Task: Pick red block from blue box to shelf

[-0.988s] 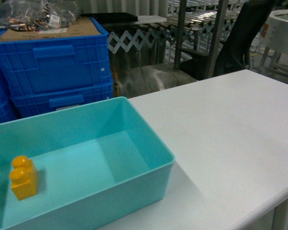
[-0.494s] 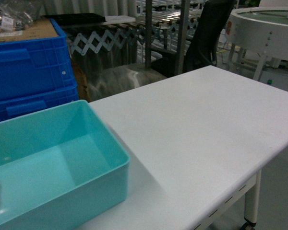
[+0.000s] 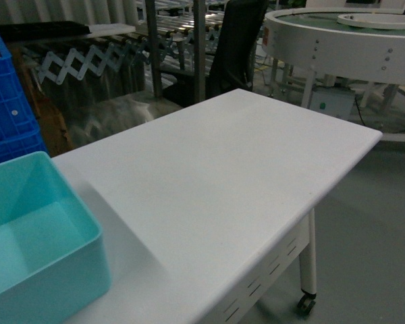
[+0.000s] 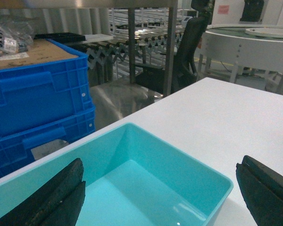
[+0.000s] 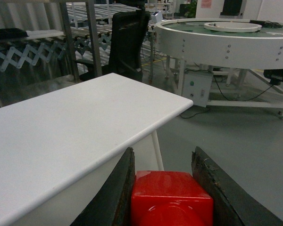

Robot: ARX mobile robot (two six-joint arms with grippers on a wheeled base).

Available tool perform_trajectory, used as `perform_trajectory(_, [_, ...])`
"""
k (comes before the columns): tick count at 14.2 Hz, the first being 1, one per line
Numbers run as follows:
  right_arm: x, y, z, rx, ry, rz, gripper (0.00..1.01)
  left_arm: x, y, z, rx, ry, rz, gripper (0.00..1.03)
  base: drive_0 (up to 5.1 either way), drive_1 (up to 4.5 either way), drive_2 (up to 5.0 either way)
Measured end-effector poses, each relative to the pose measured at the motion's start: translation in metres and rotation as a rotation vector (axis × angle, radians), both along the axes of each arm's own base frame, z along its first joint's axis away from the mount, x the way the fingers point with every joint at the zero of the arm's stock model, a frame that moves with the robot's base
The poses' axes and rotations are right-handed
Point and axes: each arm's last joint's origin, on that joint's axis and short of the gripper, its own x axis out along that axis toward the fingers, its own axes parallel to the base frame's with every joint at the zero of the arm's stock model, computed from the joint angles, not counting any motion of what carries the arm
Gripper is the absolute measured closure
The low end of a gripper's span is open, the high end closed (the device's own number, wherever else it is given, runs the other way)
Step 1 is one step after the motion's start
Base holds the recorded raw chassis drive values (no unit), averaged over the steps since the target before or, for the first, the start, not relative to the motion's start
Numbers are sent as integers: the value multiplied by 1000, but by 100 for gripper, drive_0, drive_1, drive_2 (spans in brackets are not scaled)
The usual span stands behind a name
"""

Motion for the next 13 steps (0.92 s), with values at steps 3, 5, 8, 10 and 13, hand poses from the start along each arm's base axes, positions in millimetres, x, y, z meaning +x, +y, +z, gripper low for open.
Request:
perform_trajectory(3, [0, 0, 0, 0, 0, 0, 72, 0, 0, 0, 0, 0, 0, 5, -157, -157, -157])
perform_trajectory(5, [0, 0, 0, 0, 0, 0, 72, 0, 0, 0, 0, 0, 0, 5, -160, -160, -160])
perform_trajectory(8, [0, 0, 0, 0, 0, 0, 72, 0, 0, 0, 0, 0, 0, 5, -171, -171, -171])
perform_trajectory(10, [0, 0, 0, 0, 0, 0, 72, 0, 0, 0, 0, 0, 0, 5, -163, -163, -163])
perform_trajectory(13, [0, 0, 0, 0, 0, 0, 72, 0, 0, 0, 0, 0, 0, 5, -156, -156, -156])
